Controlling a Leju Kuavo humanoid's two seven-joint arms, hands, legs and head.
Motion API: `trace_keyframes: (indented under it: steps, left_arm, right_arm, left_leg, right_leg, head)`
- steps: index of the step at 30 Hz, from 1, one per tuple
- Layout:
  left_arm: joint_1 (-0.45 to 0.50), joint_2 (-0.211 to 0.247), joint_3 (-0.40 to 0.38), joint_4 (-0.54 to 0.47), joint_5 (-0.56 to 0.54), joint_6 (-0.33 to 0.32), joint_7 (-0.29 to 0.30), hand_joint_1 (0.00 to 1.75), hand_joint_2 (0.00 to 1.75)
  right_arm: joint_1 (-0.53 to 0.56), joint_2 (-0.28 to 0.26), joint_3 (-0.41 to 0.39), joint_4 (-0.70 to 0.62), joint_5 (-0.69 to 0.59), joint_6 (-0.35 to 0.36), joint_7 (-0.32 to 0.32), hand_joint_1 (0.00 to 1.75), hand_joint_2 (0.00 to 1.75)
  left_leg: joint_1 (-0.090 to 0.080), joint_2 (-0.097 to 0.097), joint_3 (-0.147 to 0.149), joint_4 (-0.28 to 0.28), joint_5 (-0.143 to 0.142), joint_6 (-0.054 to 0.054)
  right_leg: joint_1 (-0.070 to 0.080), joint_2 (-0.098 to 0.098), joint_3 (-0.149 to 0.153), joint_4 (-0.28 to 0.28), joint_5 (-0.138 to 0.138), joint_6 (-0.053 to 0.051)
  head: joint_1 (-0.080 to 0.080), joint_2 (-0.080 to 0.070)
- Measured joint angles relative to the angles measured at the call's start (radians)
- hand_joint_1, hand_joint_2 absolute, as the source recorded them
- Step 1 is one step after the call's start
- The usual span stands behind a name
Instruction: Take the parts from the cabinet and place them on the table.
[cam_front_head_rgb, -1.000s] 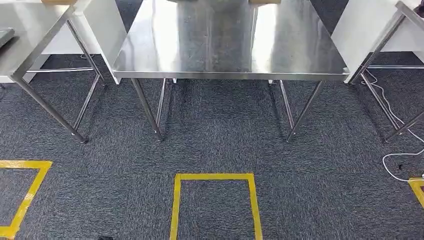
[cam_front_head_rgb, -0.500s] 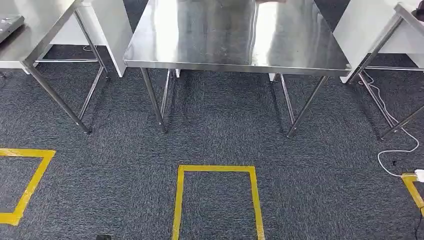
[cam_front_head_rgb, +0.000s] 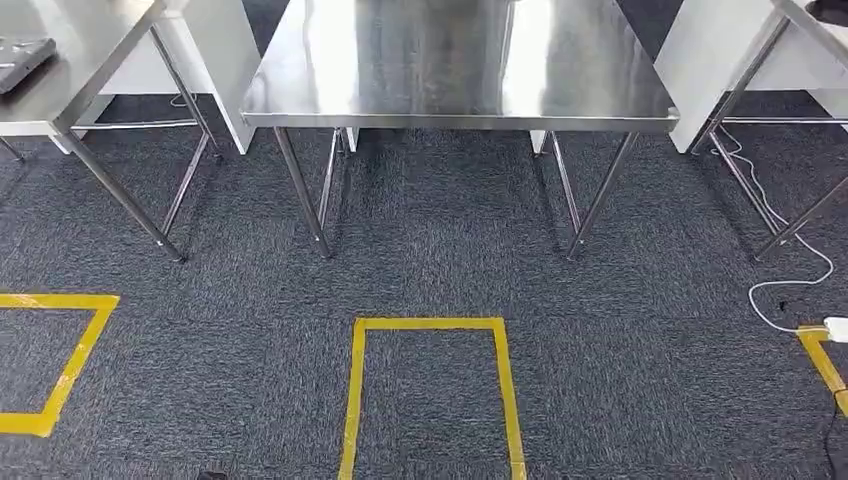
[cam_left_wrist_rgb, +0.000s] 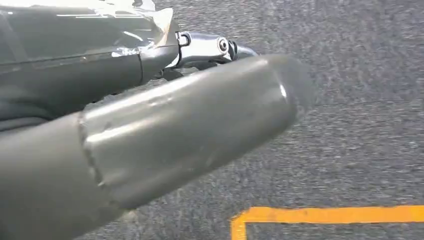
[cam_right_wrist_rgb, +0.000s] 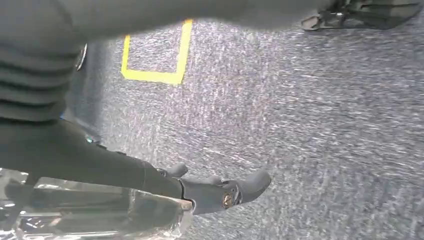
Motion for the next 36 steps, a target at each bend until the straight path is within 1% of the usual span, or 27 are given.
trace_keyframes:
  steps: [3, 4, 5, 7, 8, 9, 10, 11, 12, 13, 14, 15, 16, 17, 19, 20, 23, 24, 25, 27, 29, 30, 31, 32, 34, 35, 36]
  left_arm:
    - [-0.002, 0.000, 0.000, 0.000, 0.000, 0.000, 0.000, 0.00, 0.00]
    - [-0.004, 0.000, 0.000, 0.000, 0.000, 0.000, 0.000, 0.00, 0.00]
    - [-0.004, 0.000, -0.001, 0.000, 0.000, 0.000, 0.000, 0.00, 0.00]
    - [-0.003, 0.000, -0.001, 0.000, 0.000, 0.000, 0.000, 0.00, 0.00]
    - [-0.003, 0.000, -0.002, 0.000, 0.000, 0.000, 0.001, 0.00, 0.00]
    - [-0.004, -0.003, -0.006, 0.000, 0.000, 0.000, 0.001, 0.00, 0.00]
    - [-0.006, -0.004, -0.009, 0.000, -0.001, 0.000, 0.002, 0.00, 0.00]
    - [-0.006, -0.003, -0.010, 0.000, -0.002, 0.000, 0.002, 0.00, 0.00]
    - [-0.006, -0.002, -0.011, 0.000, -0.002, 0.000, 0.002, 0.00, 0.00]
    - [-0.006, -0.003, -0.012, 0.000, -0.002, 0.000, 0.003, 0.00, 0.00]
    - [-0.006, -0.003, -0.015, 0.000, -0.002, 0.000, 0.005, 0.00, 0.00]
    - [-0.006, -0.003, -0.015, 0.000, -0.002, 0.000, 0.005, 0.00, 0.00]
    - [-0.006, -0.003, -0.015, 0.000, -0.001, 0.000, 0.006, 0.00, 0.00]
    - [-0.006, -0.003, -0.015, 0.000, -0.001, 0.000, 0.006, 0.00, 0.00]
    - [-0.006, -0.003, -0.015, 0.000, 0.002, 0.000, 0.006, 0.00, 0.00]
    - [-0.007, -0.003, -0.015, -0.001, 0.005, 0.000, 0.006, 0.00, 0.00]
    - [-0.007, -0.003, -0.015, -0.001, 0.009, 0.001, 0.006, 0.00, 0.00]
    - [-0.006, -0.003, -0.015, -0.001, 0.010, 0.001, 0.005, 0.00, 0.00]
    - [-0.006, -0.003, -0.015, -0.001, 0.011, 0.002, 0.006, 0.00, 0.00]
    - [-0.004, -0.003, -0.016, -0.001, 0.011, 0.002, 0.005, 0.00, 0.00]
    - [-0.002, -0.002, -0.015, 0.000, 0.013, 0.003, 0.006, 0.00, 0.00]
    - [-0.001, -0.002, -0.015, 0.000, 0.014, 0.003, 0.005, 0.00, 0.00]
    - [-0.001, -0.002, -0.016, -0.001, 0.014, 0.003, 0.006, 0.00, 0.00]
    - [-0.001, -0.002, -0.016, -0.001, 0.014, 0.004, 0.005, 0.00, 0.00]
    - [-0.001, 0.000, -0.016, -0.001, 0.014, 0.004, 0.005, 0.00, 0.00]
    - [-0.003, 0.000, -0.016, -0.001, 0.014, 0.003, 0.005, 0.00, 0.00]
    - [-0.004, 0.001, -0.016, -0.001, 0.014, 0.006, 0.004, 0.00, 0.00]
  right_arm:
    - [-0.001, 0.002, 0.000, 0.000, 0.000, -0.002, 0.000, 0.00, 1.75]
    - [-0.001, 0.002, 0.000, 0.000, 0.000, -0.002, 0.000, 0.00, 1.75]
    - [-0.001, 0.003, 0.000, 0.000, 0.000, -0.002, 0.000, 0.00, 1.75]
    - [-0.001, 0.003, 0.000, 0.000, -0.002, -0.002, 0.000, 0.00, 1.75]
    - [-0.001, 0.004, 0.000, 0.000, -0.003, -0.002, 0.003, 0.00, 1.75]
    - [0.001, 0.002, 0.000, 0.000, -0.005, -0.002, 0.004, 0.00, 1.75]
    - [0.002, 0.002, 0.000, 0.000, -0.006, -0.002, 0.004, 0.00, 1.75]
    - [0.003, 0.004, 0.000, 0.000, -0.006, -0.002, 0.004, 0.00, 1.75]
    - [0.003, 0.003, 0.000, -0.001, -0.008, -0.002, 0.004, 0.00, 1.75]
    - [0.003, 0.002, 0.000, -0.001, -0.008, -0.002, 0.004, 0.00, 1.75]
    - [0.004, 0.002, 0.000, -0.001, -0.010, -0.002, 0.005, 0.00, 1.75]
    - [0.006, 0.002, 0.000, -0.001, -0.012, -0.002, 0.005, 0.00, 1.75]
    - [0.007, 0.002, 0.000, -0.001, -0.012, -0.002, 0.005, 0.00, 1.75]
    - [0.007, 0.002, 0.000, -0.001, -0.012, -0.002, 0.004, 0.00, 1.75]
    - [0.004, -0.001, 0.000, -0.003, -0.012, -0.003, 0.004, 0.00, 1.75]
    - [0.000, -0.002, 0.000, -0.003, -0.012, -0.003, 0.004, 0.00, 1.75]
    - [0.001, -0.002, 0.000, -0.003, -0.010, -0.004, 0.002, 0.00, 1.75]
    - [0.003, -0.002, 0.000, -0.003, -0.010, -0.004, 0.002, 0.00, 1.75]
    - [0.002, -0.001, 0.000, -0.004, -0.009, -0.004, 0.002, 0.00, 1.75]
    - [0.001, -0.001, 0.000, -0.004, -0.009, -0.004, 0.001, 0.00, 1.75]
    - [0.002, -0.001, 0.000, -0.004, -0.009, -0.004, 0.001, 0.00, 1.75]
    - [0.004, -0.001, 0.000, -0.004, -0.009, -0.004, 0.001, 0.00, 1.75]
    - [0.005, 0.000, 0.000, -0.004, -0.009, -0.004, 0.001, 0.00, 1.75]
    - [0.006, 0.000, 0.000, -0.004, -0.009, -0.005, 0.001, 0.00, 1.75]
    - [0.005, 0.002, 0.000, -0.004, -0.009, -0.005, 0.001, 0.00, 1.75]
    - [0.004, 0.004, 0.000, -0.004, -0.009, -0.005, 0.001, 0.00, 1.75]
    - [0.001, 0.005, 0.000, -0.004, -0.010, -0.004, 0.002, 0.00, 1.75]
  left_leg:
    - [0.001, 0.000, 0.173, -0.256, 0.106, 0.010]
    - [0.000, -0.003, 0.192, -0.298, 0.082, 0.016]
    - [-0.007, -0.005, 0.185, -0.299, 0.096, 0.023]
    - [-0.014, -0.004, 0.176, -0.294, 0.101, 0.034]
    - [-0.018, -0.004, 0.173, -0.297, 0.109, 0.045]
    - [-0.008, 0.001, 0.172, -0.314, 0.129, 0.060]
    - [-0.012, 0.005, 0.168, -0.317, 0.135, 0.061]
    - [-0.010, 0.005, 0.158, -0.317, 0.144, 0.071]
    - [-0.012, 0.006, 0.148, -0.316, 0.150, 0.073]
    - [-0.013, 0.007, 0.142, -0.316, 0.154, 0.073]
    - [-0.014, 0.008, 0.127, -0.315, 0.164, 0.073]
    - [-0.014, 0.008, 0.116, -0.314, 0.172, 0.071]
    - [-0.014, 0.008, 0.107, -0.314, 0.179, 0.069]
    - [-0.013, 0.008, 0.101, -0.314, 0.185, 0.066]
    - [-0.011, 0.008, 0.093, -0.312, 0.195, 0.056]
    - [-0.020, 0.008, 0.089, -0.305, 0.197, 0.048]
    - [-0.014, 0.010, 0.088, -0.308, 0.210, 0.029]
    - [-0.012, 0.009, 0.087, -0.308, 0.215, 0.022]
    - [-0.006, 0.006, 0.077, -0.294, 0.199, 0.016]
    - [-0.004, 0.005, 0.039, -0.192, 0.102, 0.010]
    - [-0.004, 0.000, -0.017, -0.028, 0.015, 0.003]
    - [-0.003, 0.000, -0.021, 0.005, 0.007, 0.001]
    - [-0.003, 0.000, -0.003, -0.010, 0.019, 0.003]
    - [-0.003, 0.000, 0.035, -0.066, 0.051, 0.005]
    - [-0.003, -0.001, 0.140, -0.232, 0.120, 0.016]
    - [-0.004, -0.004, 0.166, -0.285, 0.114, 0.025]
    - [-0.008, -0.004, 0.166, -0.299, 0.114, 0.028]
  right_leg:
    - [0.000, 0.002, -0.024, 0.023, 0.007, 0.006]
    - [0.003, 0.001, -0.030, 0.029, 0.009, 0.009]
    - [0.011, 0.001, -0.036, 0.034, 0.011, 0.013]
    - [0.009, 0.001, -0.043, 0.030, 0.021, 0.029]
    - [0.008, 0.001, -0.044, 0.025, 0.030, 0.041]
    - [0.015, 0.001, -0.048, 0.036, 0.026, 0.046]
    - [0.002, 0.002, -0.064, 0.050, 0.009, 0.046]
    - [0.006, 0.003, -0.089, 0.113, -0.041, 0.038]
    - [0.001, 0.003, -0.119, 0.189, -0.084, 0.032]
    - [0.001, 0.004, -0.137, 0.238, -0.108, 0.030]
    - [0.001, 0.004, -0.165, 0.325, -0.144, 0.033]
    - [-0.001, 0.003, -0.162, 0.344, -0.149, 0.041]
    - [-0.001, 0.003, -0.133, 0.310, -0.140, 0.048]
    - [-0.004, 0.003, -0.086, 0.240, -0.118, 0.057]
    - [-0.010, 0.003, 0.039, 0.045, -0.071, 0.067]
    - [-0.003, 0.002, 0.058, -0.009, -0.066, 0.062]
    - [0.005, 0.005, 0.048, 0.002, -0.051, 0.040]
    - [0.002, 0.004, 0.044, -0.001, -0.043, 0.030]
    - [-0.012, 0.001, 0.043, -0.002, -0.034, 0.018]
    - [-0.007, -0.001, 0.030, -0.002, -0.023, 0.001]
    - [-0.002, -0.002, 0.016, 0.001, -0.013, -0.002]
    - [0.000, -0.002, 0.011, 0.002, -0.009, -0.002]
    - [0.001, -0.002, 0.009, 0.004, -0.005, 0.000]
    - [0.001, -0.001, 0.005, 0.008, -0.003, 0.003]
    - [0.001, 0.000, -0.003, 0.020, 0.000, 0.005]
    - [0.003, 0.000, -0.011, 0.024, -0.001, 0.006]
    - [0.014, 0.000, -0.020, 0.032, -0.001, 0.013]
  head:
    - [0.000, 0.000]
    - [0.000, 0.000]
    - [0.003, 0.000]
    - [0.001, 0.000]
    - [0.000, 0.000]
    - [0.002, 0.000]
    - [0.001, 0.000]
    - [0.008, 0.000]
    - [0.013, 0.000]
    - [0.011, 0.000]
    - [0.013, 0.000]
    - [0.012, 0.000]
    - [0.013, 0.000]
    - [0.013, 0.000]
    - [0.013, 0.000]
    - [0.012, 0.000]
    - [0.008, 0.000]
    - [0.009, 0.000]
    - [0.010, 0.000]
    - [0.003, 0.000]
    - [0.002, 0.000]
    - [0.002, 0.000]
    - [0.002, 0.000]
    - [0.002, 0.000]
    - [0.002, 0.000]
    - [0.002, 0.000]
    - [0.004, 0.000]
